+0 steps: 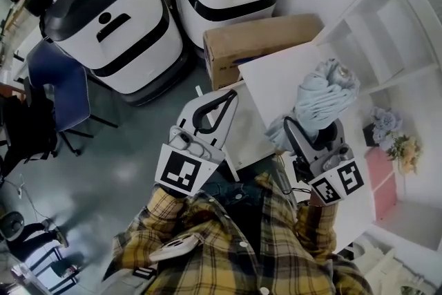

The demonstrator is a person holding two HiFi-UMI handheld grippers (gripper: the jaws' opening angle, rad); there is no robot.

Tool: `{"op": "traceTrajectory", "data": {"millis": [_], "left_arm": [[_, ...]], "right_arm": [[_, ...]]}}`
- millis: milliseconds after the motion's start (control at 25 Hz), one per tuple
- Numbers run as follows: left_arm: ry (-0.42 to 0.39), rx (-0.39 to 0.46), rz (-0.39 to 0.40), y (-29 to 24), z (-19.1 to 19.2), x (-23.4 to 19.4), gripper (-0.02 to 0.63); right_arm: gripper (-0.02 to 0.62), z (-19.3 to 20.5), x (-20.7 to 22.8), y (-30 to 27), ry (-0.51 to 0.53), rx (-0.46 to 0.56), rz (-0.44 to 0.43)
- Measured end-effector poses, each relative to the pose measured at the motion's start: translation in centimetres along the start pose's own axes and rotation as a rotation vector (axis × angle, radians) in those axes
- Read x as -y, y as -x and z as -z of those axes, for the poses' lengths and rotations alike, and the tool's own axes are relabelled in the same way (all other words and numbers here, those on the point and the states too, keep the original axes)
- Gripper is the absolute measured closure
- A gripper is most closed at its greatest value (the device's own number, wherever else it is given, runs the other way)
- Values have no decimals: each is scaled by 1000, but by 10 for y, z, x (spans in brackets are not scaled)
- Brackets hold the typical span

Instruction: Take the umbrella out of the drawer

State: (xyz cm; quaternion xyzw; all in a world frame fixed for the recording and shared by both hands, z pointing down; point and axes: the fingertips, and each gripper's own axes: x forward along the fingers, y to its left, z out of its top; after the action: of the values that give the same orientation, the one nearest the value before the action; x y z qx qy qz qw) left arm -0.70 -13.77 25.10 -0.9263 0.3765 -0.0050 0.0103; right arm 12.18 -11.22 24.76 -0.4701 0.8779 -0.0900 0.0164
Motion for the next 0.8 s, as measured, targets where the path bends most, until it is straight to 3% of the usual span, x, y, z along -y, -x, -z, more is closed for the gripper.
{"op": "traceTrajectory", "data": {"millis": [800], "left_arm": [[0, -12, 22, -2, 1, 12, 584]], "right_arm": [[270, 8, 4, 6, -47, 17, -17]]}}
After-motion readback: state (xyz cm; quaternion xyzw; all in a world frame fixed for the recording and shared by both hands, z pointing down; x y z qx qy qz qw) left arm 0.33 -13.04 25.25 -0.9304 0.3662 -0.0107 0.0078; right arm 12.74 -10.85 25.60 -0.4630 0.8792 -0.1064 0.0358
